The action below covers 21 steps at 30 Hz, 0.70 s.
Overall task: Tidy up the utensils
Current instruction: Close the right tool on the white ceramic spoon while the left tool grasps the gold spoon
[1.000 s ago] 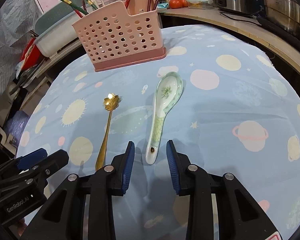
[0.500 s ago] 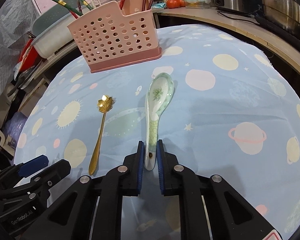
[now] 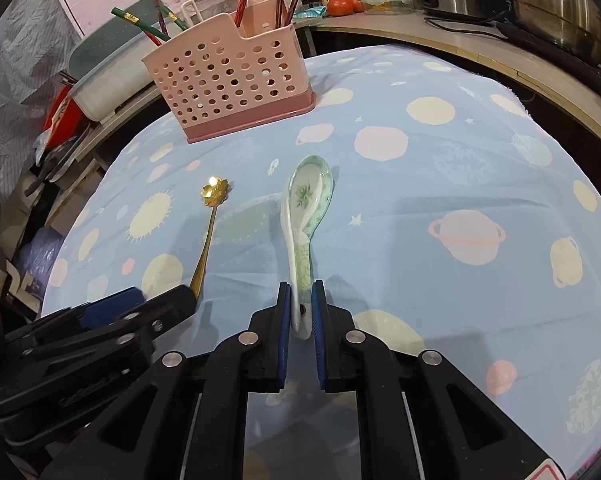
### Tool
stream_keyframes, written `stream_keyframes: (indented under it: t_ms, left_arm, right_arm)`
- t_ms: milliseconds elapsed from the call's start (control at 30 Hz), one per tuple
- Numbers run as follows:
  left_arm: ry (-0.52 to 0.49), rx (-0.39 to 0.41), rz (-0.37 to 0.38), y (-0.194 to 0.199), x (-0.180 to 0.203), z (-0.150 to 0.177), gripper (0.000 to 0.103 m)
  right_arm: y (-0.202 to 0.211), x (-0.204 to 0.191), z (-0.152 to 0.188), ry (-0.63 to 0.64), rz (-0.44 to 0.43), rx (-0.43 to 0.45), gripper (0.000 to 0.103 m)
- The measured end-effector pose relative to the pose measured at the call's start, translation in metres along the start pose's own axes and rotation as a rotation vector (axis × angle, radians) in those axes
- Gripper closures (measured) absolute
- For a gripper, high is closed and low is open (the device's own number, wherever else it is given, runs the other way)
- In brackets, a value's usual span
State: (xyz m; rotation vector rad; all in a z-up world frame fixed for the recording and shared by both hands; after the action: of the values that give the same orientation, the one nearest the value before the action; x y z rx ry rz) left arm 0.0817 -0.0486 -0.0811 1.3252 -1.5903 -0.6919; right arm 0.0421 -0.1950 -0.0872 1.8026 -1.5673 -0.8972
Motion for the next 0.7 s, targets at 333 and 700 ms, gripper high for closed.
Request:
stream_keyframes:
  t_ms: [333, 700]
  left_arm:
    - [-0.043, 0.030, -0.020, -0.007, 0.003, -0.002, 0.079]
    - [-0.040, 0.002, 0.007, 0.003, -0.005, 0.003, 0.092]
  right_arm:
    - [0.003, -0.005, 0.004, 0.011, -0.009, -0.005, 0.093]
    - [0.013, -0.013, 0.005, 0.023, -0.025, 0.007, 0.093]
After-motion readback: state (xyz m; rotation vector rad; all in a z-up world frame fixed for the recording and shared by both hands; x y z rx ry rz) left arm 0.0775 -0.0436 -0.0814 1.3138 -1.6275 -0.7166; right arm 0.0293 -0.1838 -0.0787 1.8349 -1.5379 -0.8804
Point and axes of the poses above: each gripper's, at about its wrist camera, not at the fingertips, and y roughly against the way its jaws point, x to its right, z to its underside, the point moved 2 cm from there along -y, roughly the way its jaws point, and after that the axes turned 14 degrees about y, right-handed, at the moved point
